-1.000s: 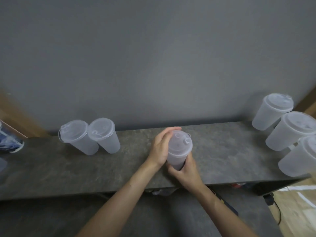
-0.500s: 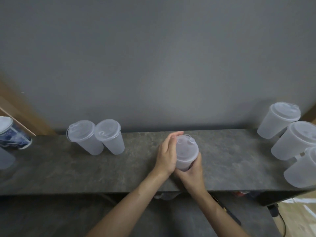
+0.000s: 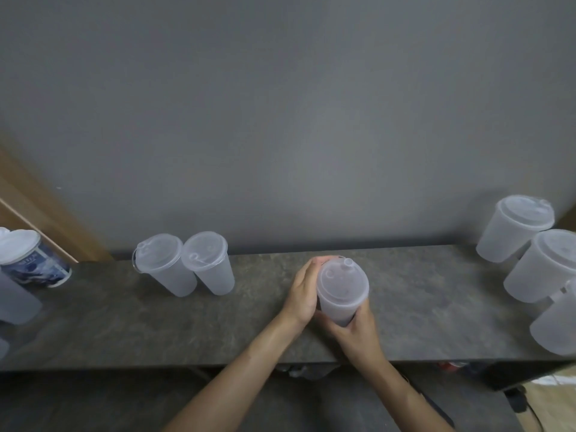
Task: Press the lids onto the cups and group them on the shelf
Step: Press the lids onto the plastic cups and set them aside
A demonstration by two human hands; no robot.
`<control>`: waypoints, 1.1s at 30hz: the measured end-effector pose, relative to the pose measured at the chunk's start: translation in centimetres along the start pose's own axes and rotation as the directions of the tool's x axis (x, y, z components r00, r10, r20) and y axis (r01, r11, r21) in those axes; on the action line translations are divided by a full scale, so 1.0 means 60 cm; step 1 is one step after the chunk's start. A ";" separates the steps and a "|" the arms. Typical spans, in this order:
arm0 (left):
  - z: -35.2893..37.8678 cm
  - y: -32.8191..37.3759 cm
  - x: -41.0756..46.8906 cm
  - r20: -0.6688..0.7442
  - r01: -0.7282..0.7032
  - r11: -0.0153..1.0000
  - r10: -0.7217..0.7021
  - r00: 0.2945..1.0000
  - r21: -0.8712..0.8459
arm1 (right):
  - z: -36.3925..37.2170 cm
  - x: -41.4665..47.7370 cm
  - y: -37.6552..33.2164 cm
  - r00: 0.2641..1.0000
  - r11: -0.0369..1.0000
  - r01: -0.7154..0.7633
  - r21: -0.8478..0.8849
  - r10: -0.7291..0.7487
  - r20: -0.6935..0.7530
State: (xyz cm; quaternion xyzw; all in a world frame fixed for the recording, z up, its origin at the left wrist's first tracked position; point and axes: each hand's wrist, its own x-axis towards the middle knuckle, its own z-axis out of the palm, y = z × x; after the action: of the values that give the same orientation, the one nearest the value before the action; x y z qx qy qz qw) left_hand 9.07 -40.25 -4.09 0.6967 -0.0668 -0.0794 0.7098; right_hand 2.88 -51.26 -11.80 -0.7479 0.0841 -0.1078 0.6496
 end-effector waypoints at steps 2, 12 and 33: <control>0.000 0.008 0.011 0.031 0.019 0.999 -0.018 0.999 -0.040 | -0.001 0.001 0.001 1.000 1.000 0.005 -0.010 -0.005 0.003; 0.024 -0.004 0.016 -0.029 -0.057 0.998 0.058 0.998 0.027 | 0.003 0.000 -0.009 0.999 0.998 -0.003 0.057 0.006 -0.042; 0.008 0.017 0.033 0.124 -0.009 1.000 0.010 0.992 -0.008 | -0.010 0.000 0.001 0.999 0.999 0.020 -0.030 -0.021 -0.030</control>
State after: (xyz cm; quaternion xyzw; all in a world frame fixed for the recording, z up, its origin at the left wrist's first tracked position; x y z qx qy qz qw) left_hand 10.91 -41.08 -3.07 0.6875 -0.1141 -0.1194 0.7072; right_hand 2.72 -51.85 -11.77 -0.7565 0.0879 -0.1244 0.6360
